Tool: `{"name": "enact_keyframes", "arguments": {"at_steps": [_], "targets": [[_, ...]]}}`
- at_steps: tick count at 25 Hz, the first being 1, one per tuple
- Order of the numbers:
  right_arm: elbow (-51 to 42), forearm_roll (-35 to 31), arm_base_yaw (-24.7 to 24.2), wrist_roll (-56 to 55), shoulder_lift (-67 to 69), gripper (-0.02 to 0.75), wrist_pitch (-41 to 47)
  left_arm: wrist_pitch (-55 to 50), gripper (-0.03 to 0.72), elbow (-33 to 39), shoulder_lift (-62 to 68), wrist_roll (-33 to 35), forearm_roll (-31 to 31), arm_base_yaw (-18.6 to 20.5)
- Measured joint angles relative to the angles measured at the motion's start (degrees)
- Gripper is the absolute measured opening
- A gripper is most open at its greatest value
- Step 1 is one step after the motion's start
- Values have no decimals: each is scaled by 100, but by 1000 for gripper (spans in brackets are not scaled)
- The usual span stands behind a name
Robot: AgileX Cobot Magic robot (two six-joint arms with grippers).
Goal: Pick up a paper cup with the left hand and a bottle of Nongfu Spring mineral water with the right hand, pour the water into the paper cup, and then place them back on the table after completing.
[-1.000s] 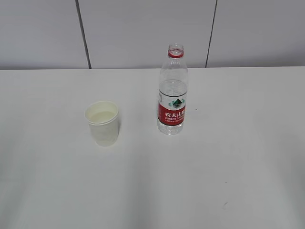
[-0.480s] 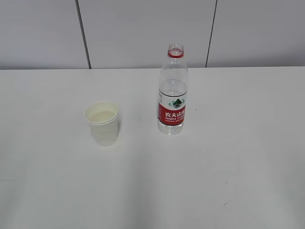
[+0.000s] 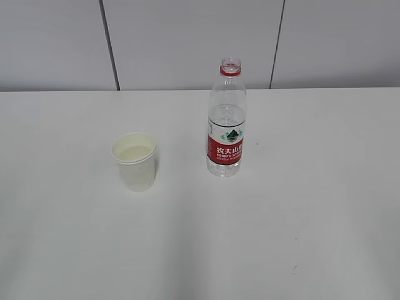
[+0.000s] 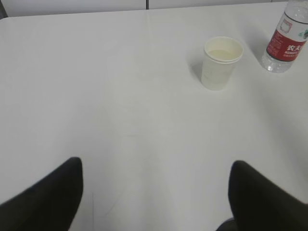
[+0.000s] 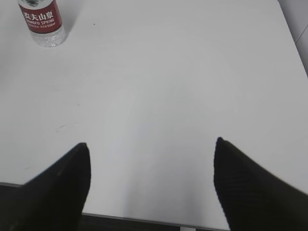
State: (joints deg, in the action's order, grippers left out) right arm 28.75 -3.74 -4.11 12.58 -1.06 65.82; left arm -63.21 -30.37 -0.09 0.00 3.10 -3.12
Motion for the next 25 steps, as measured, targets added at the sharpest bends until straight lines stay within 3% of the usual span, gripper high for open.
{"name": "enact_keyframes", "arguments": {"at_steps": [25], "targets": [[0, -8, 0, -75, 0, 587, 0, 0, 563, 0, 0, 0, 0, 0]]}}
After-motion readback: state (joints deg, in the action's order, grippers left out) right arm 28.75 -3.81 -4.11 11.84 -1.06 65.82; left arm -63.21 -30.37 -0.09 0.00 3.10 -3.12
